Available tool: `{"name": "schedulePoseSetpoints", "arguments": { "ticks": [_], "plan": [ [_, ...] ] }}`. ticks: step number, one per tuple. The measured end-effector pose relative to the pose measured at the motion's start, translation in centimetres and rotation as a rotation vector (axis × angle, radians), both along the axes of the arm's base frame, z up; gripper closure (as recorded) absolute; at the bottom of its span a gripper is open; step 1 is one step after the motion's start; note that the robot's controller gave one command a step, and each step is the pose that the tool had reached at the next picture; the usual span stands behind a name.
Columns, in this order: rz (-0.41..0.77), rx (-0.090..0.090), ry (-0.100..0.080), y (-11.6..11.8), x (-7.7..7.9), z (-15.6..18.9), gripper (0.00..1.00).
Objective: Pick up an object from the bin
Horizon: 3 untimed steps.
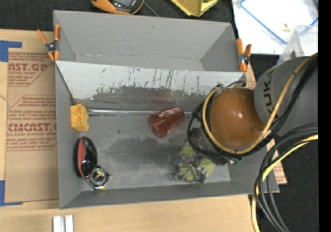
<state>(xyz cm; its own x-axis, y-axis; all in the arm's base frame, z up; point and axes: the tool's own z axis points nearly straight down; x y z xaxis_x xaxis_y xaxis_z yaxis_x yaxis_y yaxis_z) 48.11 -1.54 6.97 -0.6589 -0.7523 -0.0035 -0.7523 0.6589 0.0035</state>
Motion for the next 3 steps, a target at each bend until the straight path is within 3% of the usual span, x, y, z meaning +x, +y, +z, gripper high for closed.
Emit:
{"name": "schedulePoseSetpoints", "arguments": {
  "ticks": [3],
  "plan": [
    [-0.001, 0.002, 0.003, 0.2, -0.1, 2.3, 1.0]
  ]
}}
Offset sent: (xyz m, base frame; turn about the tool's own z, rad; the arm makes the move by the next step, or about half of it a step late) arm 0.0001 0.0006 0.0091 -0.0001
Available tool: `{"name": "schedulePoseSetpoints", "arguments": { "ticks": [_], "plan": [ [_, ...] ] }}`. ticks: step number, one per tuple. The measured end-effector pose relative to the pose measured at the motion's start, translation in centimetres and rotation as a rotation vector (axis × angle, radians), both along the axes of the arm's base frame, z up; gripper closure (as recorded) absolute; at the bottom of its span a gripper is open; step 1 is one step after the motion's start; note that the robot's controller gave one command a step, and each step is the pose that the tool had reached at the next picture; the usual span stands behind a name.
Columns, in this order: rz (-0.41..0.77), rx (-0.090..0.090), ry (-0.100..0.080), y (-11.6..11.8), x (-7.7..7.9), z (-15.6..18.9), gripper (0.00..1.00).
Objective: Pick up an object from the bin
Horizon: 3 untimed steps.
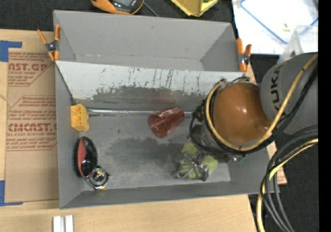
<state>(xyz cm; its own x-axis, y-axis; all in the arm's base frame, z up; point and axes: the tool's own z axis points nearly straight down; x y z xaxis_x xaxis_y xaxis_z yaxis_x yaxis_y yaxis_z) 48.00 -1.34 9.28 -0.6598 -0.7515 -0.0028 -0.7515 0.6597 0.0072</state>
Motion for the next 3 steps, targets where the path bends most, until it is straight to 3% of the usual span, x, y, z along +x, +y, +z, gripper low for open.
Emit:
{"name": "schedulePoseSetpoints", "arguments": {
  "ticks": [1, 2, 3],
  "plan": [
    [-0.001, 0.001, 0.002, 0.1, -0.1, 2.9, 1.0],
    [-0.002, 0.003, 0.002, 0.2, 0.0, 10.0, 1.0],
    [-0.001, 0.004, 0.005, 0.2, -0.1, 9.6, 1.0]
  ]
}}
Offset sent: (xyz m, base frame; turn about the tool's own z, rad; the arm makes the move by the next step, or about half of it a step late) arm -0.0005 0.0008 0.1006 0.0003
